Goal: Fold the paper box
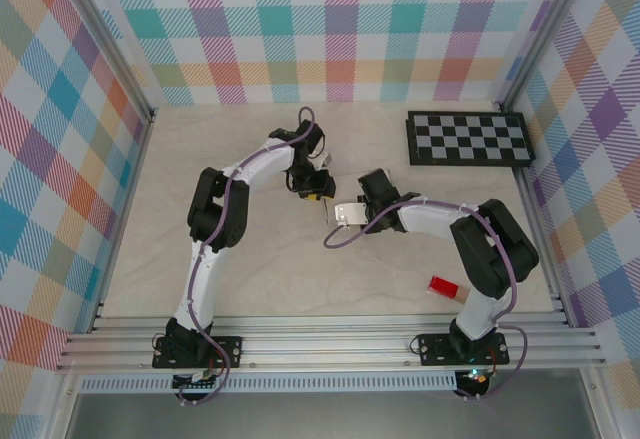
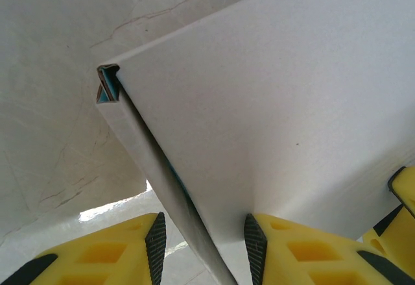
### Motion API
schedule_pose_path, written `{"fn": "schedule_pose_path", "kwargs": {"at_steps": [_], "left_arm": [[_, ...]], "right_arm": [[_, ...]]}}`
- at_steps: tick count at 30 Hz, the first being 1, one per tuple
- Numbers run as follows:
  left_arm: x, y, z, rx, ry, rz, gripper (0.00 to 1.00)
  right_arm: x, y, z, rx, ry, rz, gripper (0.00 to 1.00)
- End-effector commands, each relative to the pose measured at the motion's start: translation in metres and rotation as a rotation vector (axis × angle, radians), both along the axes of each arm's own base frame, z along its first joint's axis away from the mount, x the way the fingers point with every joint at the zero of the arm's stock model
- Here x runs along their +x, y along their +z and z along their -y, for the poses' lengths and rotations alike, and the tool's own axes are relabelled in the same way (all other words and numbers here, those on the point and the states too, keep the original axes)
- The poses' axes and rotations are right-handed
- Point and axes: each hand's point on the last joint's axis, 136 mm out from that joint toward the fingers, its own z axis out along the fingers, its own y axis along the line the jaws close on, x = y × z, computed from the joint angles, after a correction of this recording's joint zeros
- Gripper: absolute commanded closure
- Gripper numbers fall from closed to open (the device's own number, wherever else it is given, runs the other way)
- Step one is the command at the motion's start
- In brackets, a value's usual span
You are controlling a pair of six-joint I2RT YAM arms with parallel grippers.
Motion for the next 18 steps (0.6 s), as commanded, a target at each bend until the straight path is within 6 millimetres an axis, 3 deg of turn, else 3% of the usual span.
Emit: {"fn": "schedule_pose_path", "kwargs": {"at_steps": [1, 4, 8, 13, 18], "left_arm": [[-0.011, -0.012, 0.000, 0.011, -0.013, -0.067, 0.59], [-0.012, -0.013, -0.003, 0.027, -0.019, -0.064, 0.59], [-0.012, -0.015, -0.008, 0.054, -0.018, -0.063, 0.59], [-0.009, -0.018, -0.011, 0.069, -0.001, -0.060, 0.59], [-0.007, -0.017, -0.009, 0.061, 0.003, -0.057, 0.59]], "right_arm": [[-0.009, -0.015, 0.008, -0.006, -0.035, -0.048, 0.50], [-0.016, -0.008, 0.009, 0.023, -0.028, -0.113, 0.43], [-0.025, 0.025, 0.008, 0.120, -0.035, -0.208, 0.37], [-0.021, 0.067, 0.012, 0.233, -0.125, -0.249, 0.36], [-0.016, 0.094, 0.021, 0.349, -0.307, -0.228, 0.37]]}}
